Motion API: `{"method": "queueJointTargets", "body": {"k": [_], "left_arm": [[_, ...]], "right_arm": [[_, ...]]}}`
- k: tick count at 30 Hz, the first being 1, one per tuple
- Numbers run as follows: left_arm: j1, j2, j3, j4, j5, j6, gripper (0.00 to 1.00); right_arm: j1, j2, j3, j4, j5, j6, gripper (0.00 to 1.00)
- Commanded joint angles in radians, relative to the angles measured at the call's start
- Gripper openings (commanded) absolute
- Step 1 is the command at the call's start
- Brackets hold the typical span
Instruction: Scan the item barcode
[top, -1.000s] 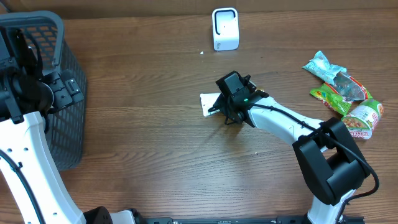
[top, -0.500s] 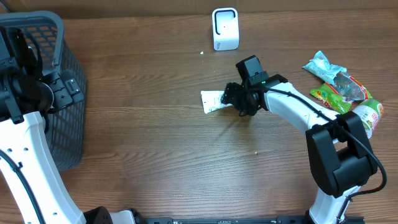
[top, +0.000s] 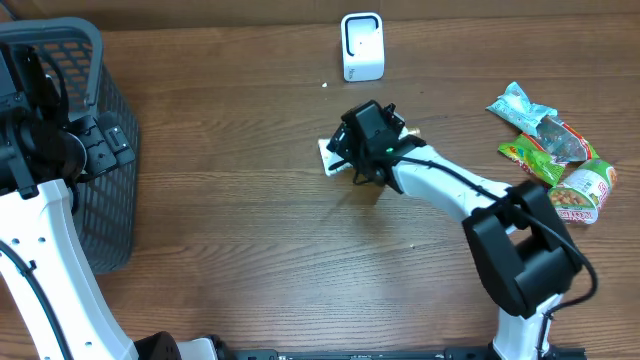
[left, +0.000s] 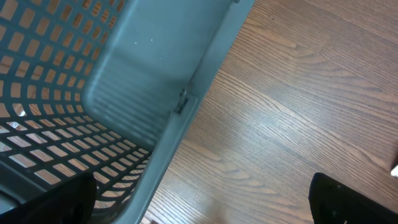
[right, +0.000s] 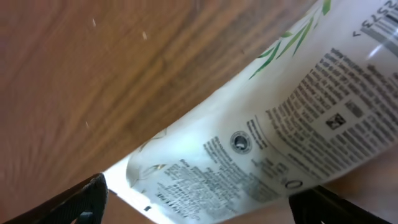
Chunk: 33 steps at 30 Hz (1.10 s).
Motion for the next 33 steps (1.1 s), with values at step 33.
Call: {"method": "queueJointTargets", "body": {"k": [33], "left_arm": [[0.005,0.0,0.0,0.002,0.005,0.018,0.99]], "right_arm": [[-0.06,0.06,0.248,-0.291,-0.194,-0.153,0.69]]}}
